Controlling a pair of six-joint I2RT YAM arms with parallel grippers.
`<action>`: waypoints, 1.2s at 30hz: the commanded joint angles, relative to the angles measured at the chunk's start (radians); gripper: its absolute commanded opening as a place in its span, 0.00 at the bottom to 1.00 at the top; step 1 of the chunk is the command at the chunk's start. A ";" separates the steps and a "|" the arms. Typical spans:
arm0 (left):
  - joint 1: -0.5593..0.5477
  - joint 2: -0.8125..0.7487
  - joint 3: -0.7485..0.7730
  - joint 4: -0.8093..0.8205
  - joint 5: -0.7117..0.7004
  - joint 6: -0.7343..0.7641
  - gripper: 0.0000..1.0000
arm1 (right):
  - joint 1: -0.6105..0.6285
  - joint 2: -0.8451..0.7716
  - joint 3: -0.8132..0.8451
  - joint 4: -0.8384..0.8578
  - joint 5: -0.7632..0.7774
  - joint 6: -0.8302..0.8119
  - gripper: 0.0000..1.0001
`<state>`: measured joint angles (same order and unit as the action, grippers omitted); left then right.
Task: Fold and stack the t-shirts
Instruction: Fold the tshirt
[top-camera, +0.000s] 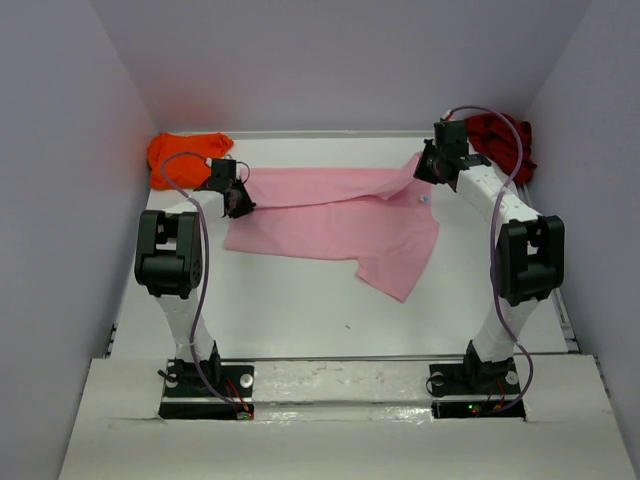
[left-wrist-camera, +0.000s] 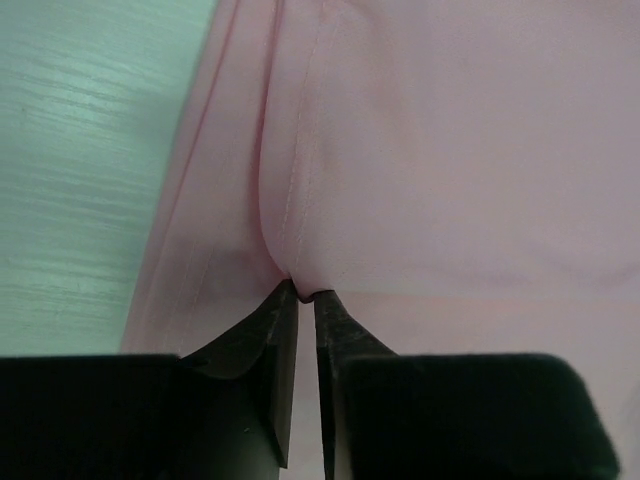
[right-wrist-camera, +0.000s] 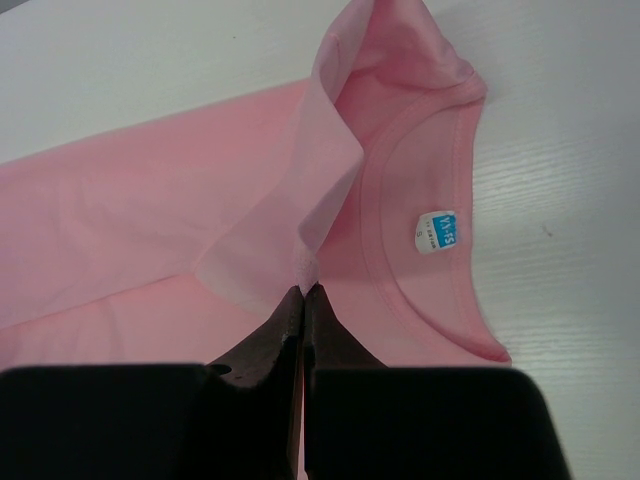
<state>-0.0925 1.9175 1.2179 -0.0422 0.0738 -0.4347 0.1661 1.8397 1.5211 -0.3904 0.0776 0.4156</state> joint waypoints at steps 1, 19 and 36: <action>-0.001 -0.005 0.035 0.005 -0.020 0.016 0.15 | 0.010 -0.040 -0.010 0.025 0.013 0.002 0.00; -0.001 0.069 0.417 -0.226 -0.206 0.195 0.00 | 0.010 -0.030 -0.009 0.030 0.082 0.017 0.00; 0.004 0.261 0.767 -0.189 -0.270 0.229 0.00 | 0.010 0.030 0.037 0.031 0.091 0.014 0.00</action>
<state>-0.0917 2.2009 1.8664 -0.2703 -0.1463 -0.2348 0.1715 1.8538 1.5078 -0.3882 0.1429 0.4305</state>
